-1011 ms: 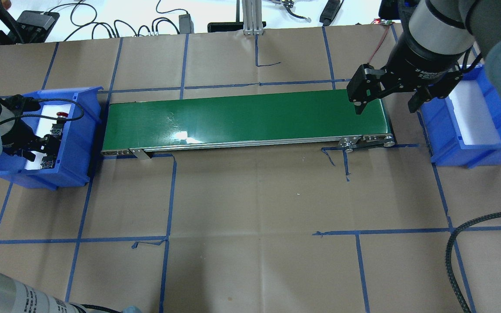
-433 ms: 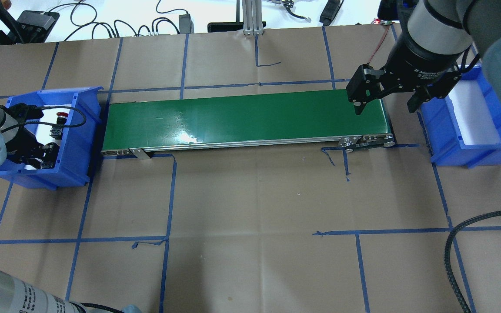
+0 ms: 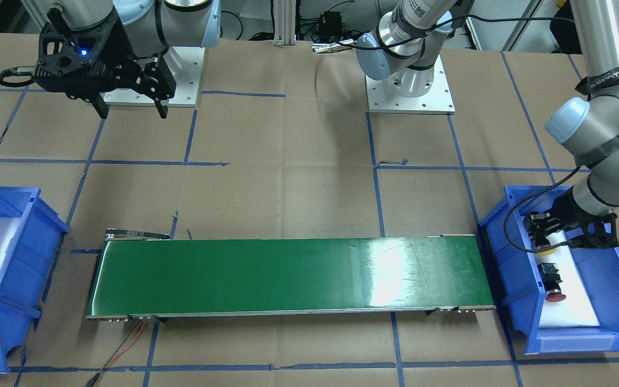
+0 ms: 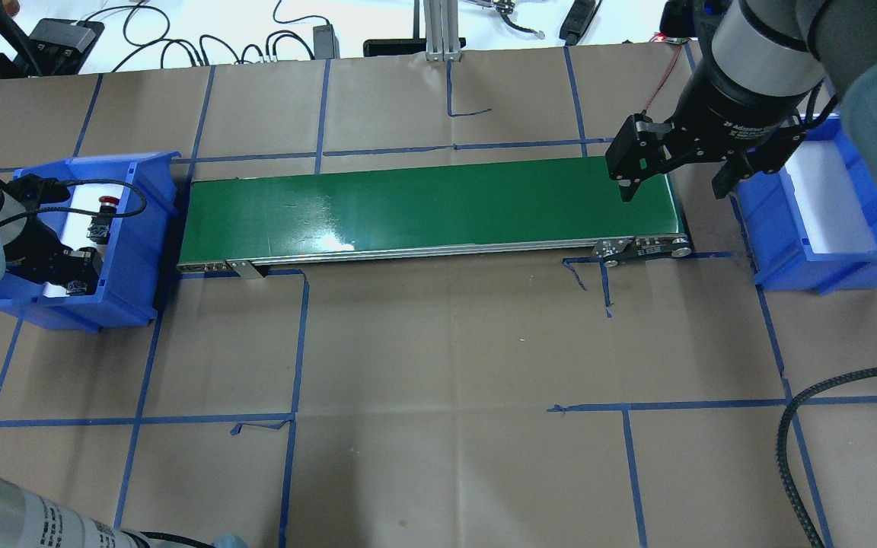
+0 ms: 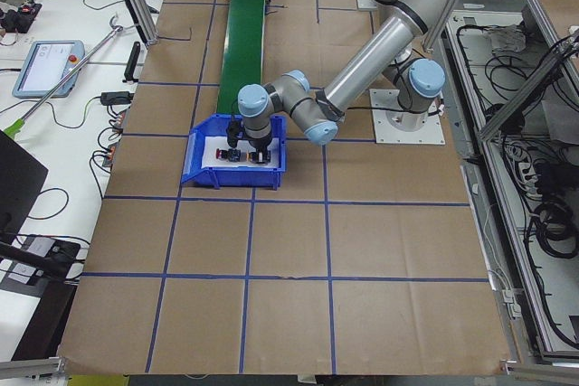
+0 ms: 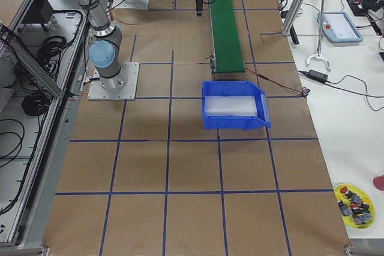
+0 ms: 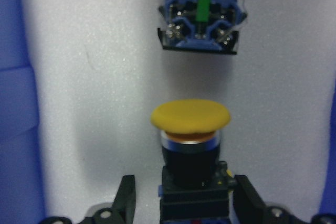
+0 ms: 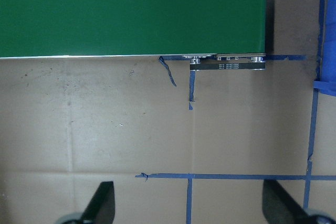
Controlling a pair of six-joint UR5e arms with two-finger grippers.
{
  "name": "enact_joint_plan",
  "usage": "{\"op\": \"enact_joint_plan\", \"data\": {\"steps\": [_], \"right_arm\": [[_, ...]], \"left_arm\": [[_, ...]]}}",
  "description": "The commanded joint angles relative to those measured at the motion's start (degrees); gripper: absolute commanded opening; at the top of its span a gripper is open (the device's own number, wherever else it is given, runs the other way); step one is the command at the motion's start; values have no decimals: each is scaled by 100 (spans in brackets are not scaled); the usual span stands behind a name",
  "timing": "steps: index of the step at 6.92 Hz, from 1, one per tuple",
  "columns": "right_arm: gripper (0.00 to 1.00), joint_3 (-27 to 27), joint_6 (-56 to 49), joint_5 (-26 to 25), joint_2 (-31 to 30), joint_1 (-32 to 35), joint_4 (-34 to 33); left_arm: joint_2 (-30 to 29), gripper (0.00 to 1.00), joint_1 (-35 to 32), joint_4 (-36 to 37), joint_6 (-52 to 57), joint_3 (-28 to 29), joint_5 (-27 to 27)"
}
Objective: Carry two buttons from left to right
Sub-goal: 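Lift the yellow button and carry it onto the green conveyor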
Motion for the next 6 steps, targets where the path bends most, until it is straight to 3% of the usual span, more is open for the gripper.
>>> {"op": "enact_joint_plan", "data": {"steps": [1, 4, 6], "right_arm": [[100, 5, -2, 0, 14, 0, -6], [100, 14, -19, 0, 14, 0, 3], [100, 5, -19, 0, -29, 0, 3]], "left_arm": [[271, 6, -15, -162, -38, 135, -13], [878, 6, -59, -1425, -30, 784, -13], [896, 6, -268, -1692, -56, 1084, -66]]}}
